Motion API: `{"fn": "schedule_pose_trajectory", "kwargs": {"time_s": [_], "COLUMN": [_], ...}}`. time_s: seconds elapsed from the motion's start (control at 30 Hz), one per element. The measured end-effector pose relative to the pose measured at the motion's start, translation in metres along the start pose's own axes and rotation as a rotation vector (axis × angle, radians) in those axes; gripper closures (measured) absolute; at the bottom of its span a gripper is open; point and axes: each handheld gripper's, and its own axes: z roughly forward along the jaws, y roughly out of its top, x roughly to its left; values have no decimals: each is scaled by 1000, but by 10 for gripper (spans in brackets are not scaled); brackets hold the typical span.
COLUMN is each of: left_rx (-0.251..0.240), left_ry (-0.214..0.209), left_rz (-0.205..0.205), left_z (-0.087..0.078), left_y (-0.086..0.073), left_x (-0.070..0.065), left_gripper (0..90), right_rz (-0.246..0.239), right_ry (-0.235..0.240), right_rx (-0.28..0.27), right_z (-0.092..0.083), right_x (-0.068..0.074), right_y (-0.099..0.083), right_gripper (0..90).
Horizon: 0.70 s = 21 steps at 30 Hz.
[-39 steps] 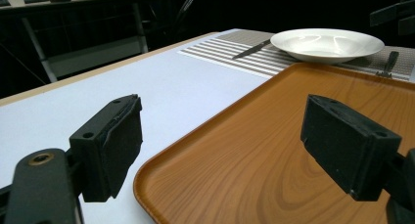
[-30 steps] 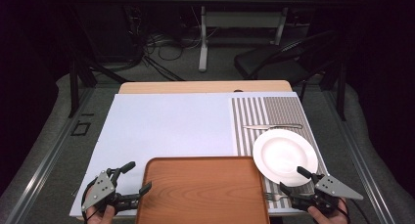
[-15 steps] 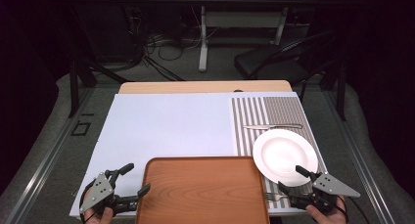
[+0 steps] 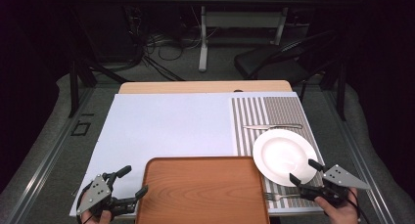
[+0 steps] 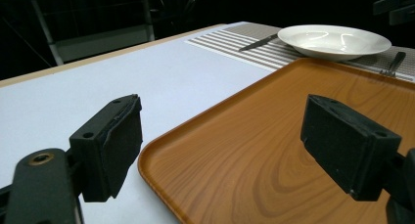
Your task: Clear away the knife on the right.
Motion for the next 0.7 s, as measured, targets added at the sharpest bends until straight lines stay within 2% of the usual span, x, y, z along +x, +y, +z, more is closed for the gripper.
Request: {"fn": "schedule_pose_trajectory", "kwargs": {"time_s": [0.07, 0.1, 0.17, 0.23, 0.37, 0.4, 0.5, 0.53, 0.6, 0.7], "left_rx": [3, 8, 9, 12, 9, 9, 1, -1, 0, 0], "left_ry": [-5, -2, -2, 7, 31, 41, 55, 61, 67, 73], "left_rz": [-5, -10, -12, -15, -15, -18, -31, -37, -41, -43], "left_z": [-2, -5, -6, -9, -13, -14, -18, -18, -20, -22], "left_y": [0, -1, -1, -1, -2, -3, -4, -5, -5, -6], "left_x": [-1, -2, -3, -5, -7, -7, -7, -7, -7, -8], "left_gripper": [159, 160, 159, 159, 159, 159, 160, 159, 159, 159], "right_rz": [5, 11, 19, 44, 48, 36, 39, 40, 39, 31], "right_ry": [-5, -24, -32, -40, -32, -47, -50, -46, -42, -30], "right_rx": [7, 21, 27, 33, 39, 41, 39, 45, 47, 75], "right_z": [0, -1, -1, 0, 3, 4, 7, 10, 12, 23], "right_x": [-3, -13, -17, -30, -43, -48, -54, -61, -63, -71], "right_y": [0, 2, 2, 4, 7, 10, 13, 17, 18, 22], "right_gripper": [146, 146, 146, 145, 146, 146, 148, 150, 151, 153]}}
